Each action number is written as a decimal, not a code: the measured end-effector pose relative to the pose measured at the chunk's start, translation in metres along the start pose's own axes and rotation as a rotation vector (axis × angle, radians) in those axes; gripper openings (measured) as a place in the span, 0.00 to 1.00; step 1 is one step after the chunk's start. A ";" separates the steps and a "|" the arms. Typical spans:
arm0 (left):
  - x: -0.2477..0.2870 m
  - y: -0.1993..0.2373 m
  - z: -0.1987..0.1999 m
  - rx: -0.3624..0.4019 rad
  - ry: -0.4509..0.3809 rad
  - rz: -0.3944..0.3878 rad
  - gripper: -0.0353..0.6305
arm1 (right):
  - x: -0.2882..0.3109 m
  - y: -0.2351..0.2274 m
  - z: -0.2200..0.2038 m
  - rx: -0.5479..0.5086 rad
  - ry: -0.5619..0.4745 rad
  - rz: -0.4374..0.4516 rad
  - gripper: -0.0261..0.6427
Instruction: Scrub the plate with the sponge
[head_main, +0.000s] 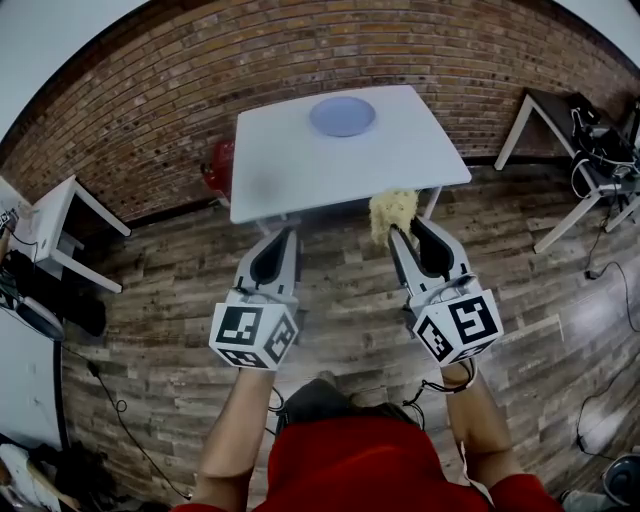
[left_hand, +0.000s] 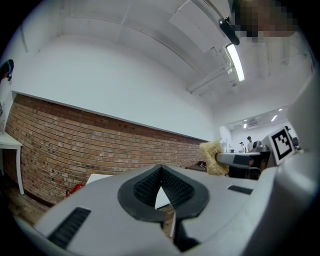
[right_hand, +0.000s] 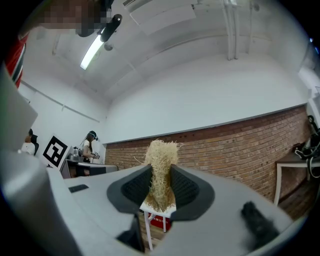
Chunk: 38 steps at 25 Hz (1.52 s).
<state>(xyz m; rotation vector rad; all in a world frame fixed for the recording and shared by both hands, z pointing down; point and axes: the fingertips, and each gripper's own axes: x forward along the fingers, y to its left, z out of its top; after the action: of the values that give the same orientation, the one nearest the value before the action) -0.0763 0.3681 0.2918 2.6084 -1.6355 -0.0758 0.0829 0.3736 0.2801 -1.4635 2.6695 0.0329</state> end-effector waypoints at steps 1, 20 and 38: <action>0.004 0.000 -0.001 -0.001 0.001 0.002 0.07 | 0.001 -0.004 0.000 -0.002 0.003 -0.001 0.22; 0.159 0.077 -0.003 -0.009 -0.018 -0.037 0.07 | 0.136 -0.086 -0.015 -0.040 0.019 -0.039 0.22; 0.321 0.202 -0.008 -0.039 0.003 -0.098 0.07 | 0.315 -0.157 -0.039 -0.057 0.098 -0.125 0.22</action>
<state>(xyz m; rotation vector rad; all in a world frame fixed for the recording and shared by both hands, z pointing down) -0.1177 -0.0082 0.3127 2.6567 -1.4893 -0.1078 0.0440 0.0213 0.2936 -1.6891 2.6666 0.0281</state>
